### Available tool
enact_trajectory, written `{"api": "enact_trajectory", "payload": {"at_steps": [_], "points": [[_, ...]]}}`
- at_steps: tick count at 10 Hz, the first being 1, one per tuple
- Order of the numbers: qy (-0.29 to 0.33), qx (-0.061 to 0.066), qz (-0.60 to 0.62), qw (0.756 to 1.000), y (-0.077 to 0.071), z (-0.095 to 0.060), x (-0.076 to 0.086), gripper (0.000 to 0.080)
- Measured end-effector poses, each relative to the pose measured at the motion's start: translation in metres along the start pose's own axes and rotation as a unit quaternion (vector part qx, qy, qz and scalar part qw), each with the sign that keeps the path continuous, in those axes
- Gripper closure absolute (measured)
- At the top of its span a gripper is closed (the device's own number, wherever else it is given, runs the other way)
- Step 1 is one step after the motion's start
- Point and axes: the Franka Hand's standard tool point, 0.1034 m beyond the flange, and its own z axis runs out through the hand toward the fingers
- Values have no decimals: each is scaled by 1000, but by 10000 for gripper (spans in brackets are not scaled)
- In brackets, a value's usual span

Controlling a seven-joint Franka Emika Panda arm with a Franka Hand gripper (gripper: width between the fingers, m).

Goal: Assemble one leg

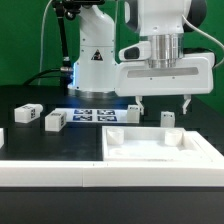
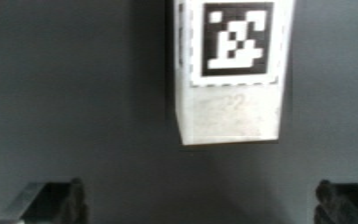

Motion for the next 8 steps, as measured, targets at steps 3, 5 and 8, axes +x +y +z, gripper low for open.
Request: {"api": "enact_trajectory", "payload": {"at_steps": [3,5,8], "points": [[-10,-2,-18,1000,-6,1,-5,151],[-62,-12,-37,997,-9,2,-14,151],[-148,-20,-61,987,-12,0,-15,151]]}}
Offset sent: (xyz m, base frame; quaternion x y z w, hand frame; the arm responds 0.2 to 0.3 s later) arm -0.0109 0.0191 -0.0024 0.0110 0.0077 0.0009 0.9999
